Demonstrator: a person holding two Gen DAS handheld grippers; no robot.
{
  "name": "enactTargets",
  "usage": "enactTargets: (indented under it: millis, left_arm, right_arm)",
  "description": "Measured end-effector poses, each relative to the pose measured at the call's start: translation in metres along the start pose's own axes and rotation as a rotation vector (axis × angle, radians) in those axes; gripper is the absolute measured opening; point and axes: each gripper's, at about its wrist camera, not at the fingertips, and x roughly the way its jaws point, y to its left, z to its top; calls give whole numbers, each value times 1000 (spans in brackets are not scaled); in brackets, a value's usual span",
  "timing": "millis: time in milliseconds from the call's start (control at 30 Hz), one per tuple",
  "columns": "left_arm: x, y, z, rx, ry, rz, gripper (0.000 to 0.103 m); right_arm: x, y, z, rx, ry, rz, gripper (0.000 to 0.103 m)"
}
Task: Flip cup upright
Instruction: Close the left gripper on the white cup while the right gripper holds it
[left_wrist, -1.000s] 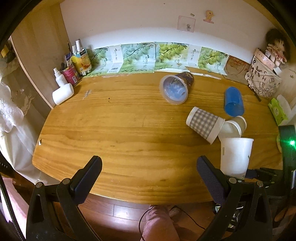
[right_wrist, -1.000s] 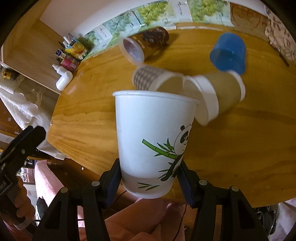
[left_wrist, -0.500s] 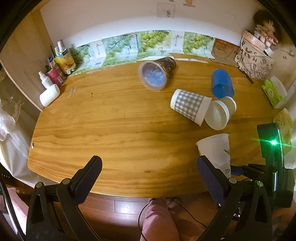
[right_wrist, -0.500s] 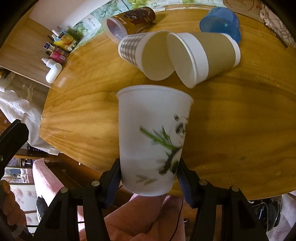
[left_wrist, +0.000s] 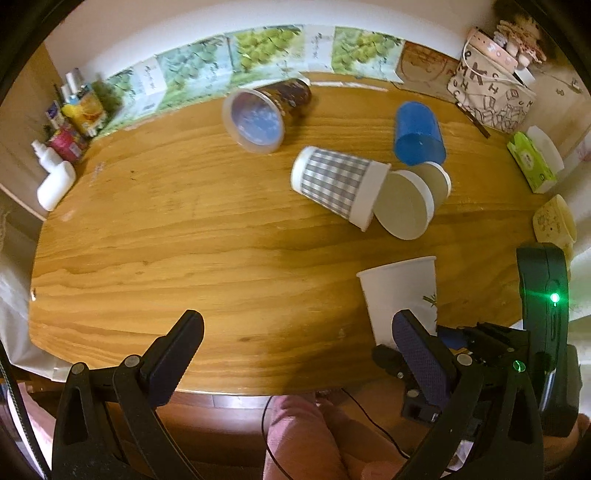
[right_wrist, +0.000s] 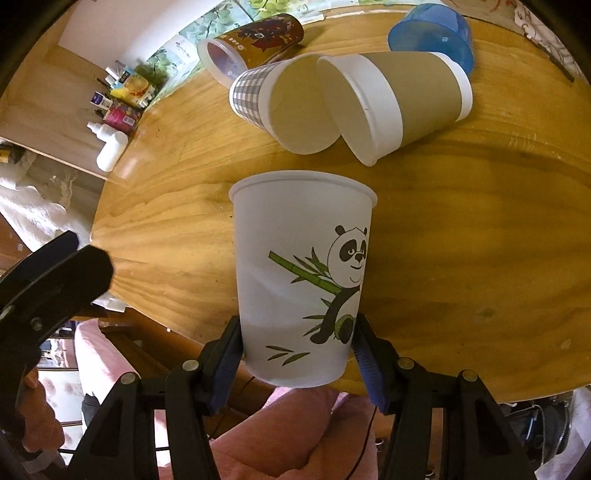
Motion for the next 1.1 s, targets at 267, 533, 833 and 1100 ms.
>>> enactTargets:
  millis: [267, 533, 833, 1100]
  left_arm:
    - [24, -8, 11, -34, 97, -108, 102]
    - [41, -16, 23, -69, 164, -199, 99]
    - [66, -25, 30, -85, 286, -277, 98]
    - [77, -38, 33, -129, 347, -354, 95]
  right_arm:
    - [-2, -6, -2, 28, -15, 37, 65]
    - [-8, -15, -7, 68, -30, 84, 67]
    - [-19, -27, -22, 133, -22, 113, 68]
    - [-30, -35, -34, 165, -26, 109, 68]
